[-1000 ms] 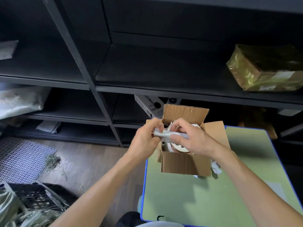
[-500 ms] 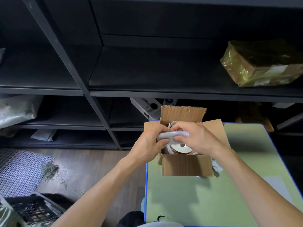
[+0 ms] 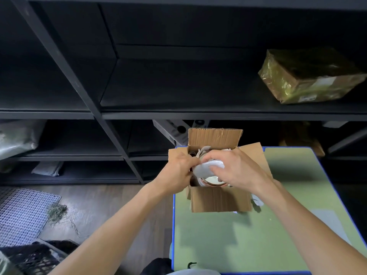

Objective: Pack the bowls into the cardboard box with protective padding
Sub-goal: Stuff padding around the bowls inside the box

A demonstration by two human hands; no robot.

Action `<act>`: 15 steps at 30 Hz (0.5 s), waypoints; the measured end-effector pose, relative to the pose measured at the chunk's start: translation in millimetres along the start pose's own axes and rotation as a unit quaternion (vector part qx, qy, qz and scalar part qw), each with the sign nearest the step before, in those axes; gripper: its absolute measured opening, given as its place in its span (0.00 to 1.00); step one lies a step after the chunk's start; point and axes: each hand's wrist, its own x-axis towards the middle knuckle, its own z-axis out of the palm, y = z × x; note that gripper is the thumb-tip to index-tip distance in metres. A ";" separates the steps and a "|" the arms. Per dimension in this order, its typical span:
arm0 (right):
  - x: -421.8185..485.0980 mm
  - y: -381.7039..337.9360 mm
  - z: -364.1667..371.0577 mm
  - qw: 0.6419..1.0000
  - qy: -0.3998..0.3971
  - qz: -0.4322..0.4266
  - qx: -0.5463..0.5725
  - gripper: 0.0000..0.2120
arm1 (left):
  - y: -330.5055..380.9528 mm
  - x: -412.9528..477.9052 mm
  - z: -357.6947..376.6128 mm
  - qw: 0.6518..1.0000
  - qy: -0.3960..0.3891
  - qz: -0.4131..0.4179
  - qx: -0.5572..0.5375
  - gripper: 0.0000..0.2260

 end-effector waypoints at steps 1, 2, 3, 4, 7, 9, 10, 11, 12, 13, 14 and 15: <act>-0.8 -0.3 -0.2 1.000 0.000 0.006 0.000 0.16 | -7.1 0.5 1.6 1.000 0.004 0.006 0.029 0.13; -1.7 -0.8 -0.7 1.000 0.001 0.017 0.003 0.17 | -11.8 0.0 2.0 0.999 0.007 0.004 0.043 0.14; -3.4 -1.4 -1.9 0.999 0.002 0.031 0.016 0.17 | -12.6 -0.9 0.8 0.999 0.011 0.002 0.045 0.15; -5.4 -1.0 -3.0 0.998 0.002 0.047 0.039 0.18 | -11.1 -1.3 -0.4 0.999 0.008 0.000 0.044 0.14; -12.2 -1.9 -4.2 0.990 0.003 0.075 0.121 0.19 | -5.1 0.1 -3.2 0.999 -0.032 -0.010 0.033 0.12; -14.7 -3.3 0.7 0.983 0.000 0.083 0.162 0.18 | -5.6 4.4 -5.4 0.998 -0.064 -0.021 0.009 0.11; -15.3 -3.0 5.4 0.980 -0.001 0.085 0.179 0.18 | -7.0 6.7 -7.2 0.996 -0.078 -0.028 -0.010 0.10; -15.1 -1.4 11.6 0.978 0.000 0.086 0.191 0.18 | -8.1 9.2 -10.1 0.995 -0.089 -0.038 -0.032 0.08; -14.8 1.2 18.6 0.977 0.001 0.090 0.195 0.18 | -8.8 11.1 -14.3 0.992 -0.099 -0.054 -0.051 0.08; -14.7 3.5 25.1 0.976 0.001 0.095 0.195 0.18 | -9.1 12.6 -19.1 0.990 -0.105 -0.067 -0.069 0.09; -14.7 5.9 31.1 0.976 0.002 0.101 0.193 0.18 | -9.9 14.3 -22.9 0.988 -0.110 -0.075 -0.079 0.10; -14.5 7.8 35.9 0.976 0.002 0.106 0.188 0.18 | -10.2 15.8 -25.5 0.987 -0.117 -0.079 -0.080 0.11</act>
